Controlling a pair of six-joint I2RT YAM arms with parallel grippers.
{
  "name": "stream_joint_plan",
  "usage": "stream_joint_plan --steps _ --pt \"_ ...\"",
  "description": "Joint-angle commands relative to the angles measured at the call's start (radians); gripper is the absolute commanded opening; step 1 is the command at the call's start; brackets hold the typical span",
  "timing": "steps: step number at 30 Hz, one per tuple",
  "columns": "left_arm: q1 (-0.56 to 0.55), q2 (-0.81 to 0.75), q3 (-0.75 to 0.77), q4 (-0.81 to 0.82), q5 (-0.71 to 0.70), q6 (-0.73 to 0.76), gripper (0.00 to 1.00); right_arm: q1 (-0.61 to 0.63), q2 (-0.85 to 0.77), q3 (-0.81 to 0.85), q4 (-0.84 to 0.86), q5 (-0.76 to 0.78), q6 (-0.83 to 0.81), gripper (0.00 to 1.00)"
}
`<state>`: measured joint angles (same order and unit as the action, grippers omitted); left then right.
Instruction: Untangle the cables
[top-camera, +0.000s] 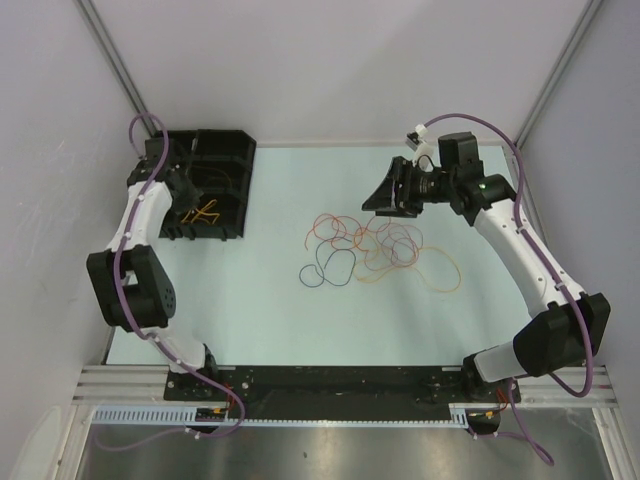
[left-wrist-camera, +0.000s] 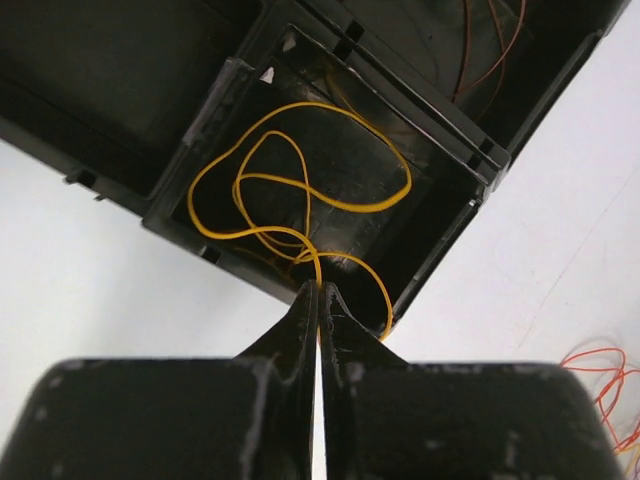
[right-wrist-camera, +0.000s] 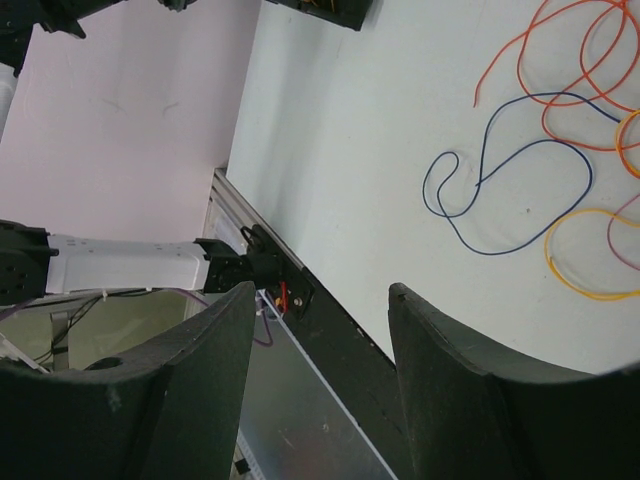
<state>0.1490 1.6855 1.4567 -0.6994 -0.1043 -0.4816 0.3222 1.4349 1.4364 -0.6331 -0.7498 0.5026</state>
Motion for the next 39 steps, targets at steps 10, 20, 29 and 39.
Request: stream_joint_plan --steps 10,20,29,39 --pt "-0.042 0.060 0.079 0.054 0.052 -0.023 0.67 -0.014 0.030 0.061 -0.036 0.004 -0.032 0.60" --pt "-0.232 -0.061 0.168 -0.027 -0.092 0.044 0.83 0.001 0.052 0.071 -0.025 0.003 -0.029 0.60" --pt "-0.523 -0.125 -0.056 0.109 0.077 0.089 0.78 -0.020 0.039 0.062 -0.109 0.116 -0.021 0.59" --pt "-0.677 -0.110 -0.151 -0.026 0.126 0.013 0.80 -0.072 0.065 0.013 -0.191 0.188 0.007 0.57"
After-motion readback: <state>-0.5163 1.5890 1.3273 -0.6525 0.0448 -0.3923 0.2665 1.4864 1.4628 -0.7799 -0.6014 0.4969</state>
